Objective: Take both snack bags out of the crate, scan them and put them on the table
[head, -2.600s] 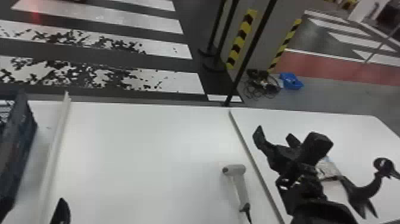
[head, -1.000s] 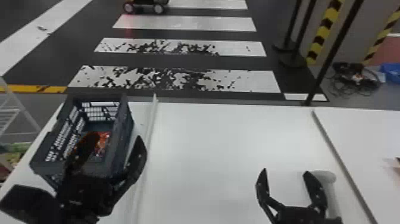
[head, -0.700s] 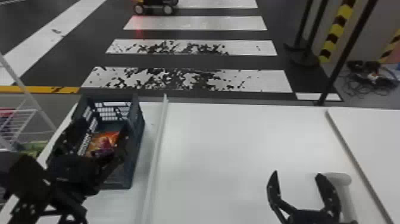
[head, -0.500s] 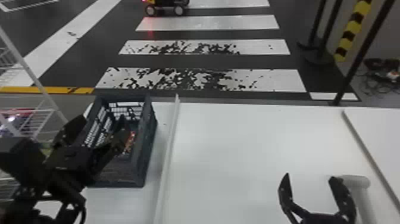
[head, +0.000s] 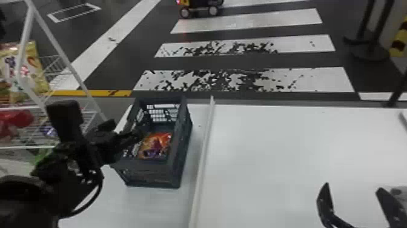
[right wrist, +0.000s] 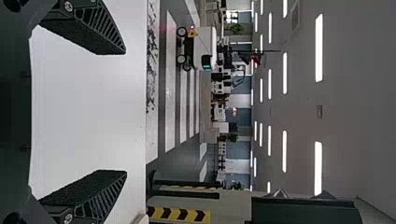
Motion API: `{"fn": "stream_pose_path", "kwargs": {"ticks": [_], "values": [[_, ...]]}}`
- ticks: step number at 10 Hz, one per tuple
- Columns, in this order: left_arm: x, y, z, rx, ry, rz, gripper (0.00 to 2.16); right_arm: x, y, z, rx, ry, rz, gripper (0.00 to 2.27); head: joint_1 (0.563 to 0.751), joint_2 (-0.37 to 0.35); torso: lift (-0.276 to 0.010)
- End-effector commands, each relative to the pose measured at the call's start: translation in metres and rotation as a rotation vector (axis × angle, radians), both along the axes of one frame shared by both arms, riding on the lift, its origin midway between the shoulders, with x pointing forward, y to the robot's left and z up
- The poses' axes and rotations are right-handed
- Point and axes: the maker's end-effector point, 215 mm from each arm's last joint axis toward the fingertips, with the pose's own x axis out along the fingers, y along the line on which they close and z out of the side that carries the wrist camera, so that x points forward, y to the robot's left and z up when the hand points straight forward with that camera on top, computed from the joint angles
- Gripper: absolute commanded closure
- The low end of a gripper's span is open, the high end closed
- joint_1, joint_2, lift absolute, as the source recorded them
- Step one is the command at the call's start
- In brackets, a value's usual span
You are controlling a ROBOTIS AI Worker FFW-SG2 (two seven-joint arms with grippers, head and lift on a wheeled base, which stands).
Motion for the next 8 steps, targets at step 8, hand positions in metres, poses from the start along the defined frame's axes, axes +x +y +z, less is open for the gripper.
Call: {"fn": "stream_pose_path", "kwargs": {"ticks": [8], "values": [[0.069,0.007,-0.055,-0.056,0.293,-0.040,0.14,-0.005,0.004,-0.014,-0.010,0.039,0.017,0.08,0.695,0.258,-0.094]]}}
